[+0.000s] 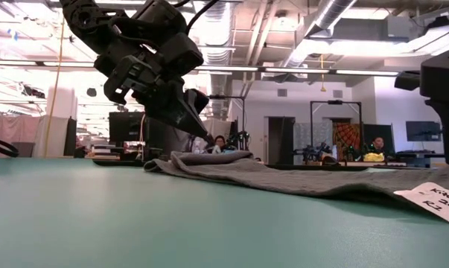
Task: Roll towel
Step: Fold the gray towel
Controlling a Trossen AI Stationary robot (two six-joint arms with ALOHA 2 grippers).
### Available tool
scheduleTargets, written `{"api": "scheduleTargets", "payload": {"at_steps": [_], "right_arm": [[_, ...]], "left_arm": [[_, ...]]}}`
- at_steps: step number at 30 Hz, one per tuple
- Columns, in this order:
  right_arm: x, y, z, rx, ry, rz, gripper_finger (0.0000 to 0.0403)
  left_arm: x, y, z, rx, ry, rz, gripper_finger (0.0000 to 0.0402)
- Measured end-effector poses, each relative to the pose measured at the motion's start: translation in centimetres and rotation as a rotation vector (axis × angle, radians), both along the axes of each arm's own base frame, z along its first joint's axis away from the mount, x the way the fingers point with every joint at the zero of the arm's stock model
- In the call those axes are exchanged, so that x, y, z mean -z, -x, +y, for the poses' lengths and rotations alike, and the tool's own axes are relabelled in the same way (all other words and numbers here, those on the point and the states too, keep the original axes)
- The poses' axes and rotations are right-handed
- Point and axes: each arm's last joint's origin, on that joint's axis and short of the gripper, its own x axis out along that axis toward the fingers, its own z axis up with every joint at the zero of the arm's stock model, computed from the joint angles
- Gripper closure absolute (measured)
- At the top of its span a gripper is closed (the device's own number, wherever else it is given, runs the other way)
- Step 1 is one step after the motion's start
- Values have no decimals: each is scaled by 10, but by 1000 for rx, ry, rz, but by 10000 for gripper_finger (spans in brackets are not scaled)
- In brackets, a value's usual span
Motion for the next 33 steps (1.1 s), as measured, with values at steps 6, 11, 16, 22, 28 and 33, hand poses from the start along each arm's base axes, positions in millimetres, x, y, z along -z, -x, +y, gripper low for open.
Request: {"api": "scheduleTargets", "payload": {"at_steps": [6, 11, 16, 22, 28, 33], "right_arm": [[0, 0, 1, 1, -6, -4, 380], [-3, 4, -3, 50, 34, 19, 384], [-12, 6, -2, 57, 67, 44, 394], [-15, 6, -3, 104, 103, 1, 394], [-25, 7, -5, 153, 183, -55, 396], [-28, 11, -6, 205, 178, 18, 396]], "left_arm": [[0, 0, 0, 0, 1, 1, 401], [0, 0, 0, 0, 1, 1, 401], [0, 0, 0, 4, -6, -2, 401], [0, 0, 0, 4, -5, -4, 401], [0, 0, 0, 4, -5, 4, 401], [0, 0, 0, 3, -4, 4, 401]]}}
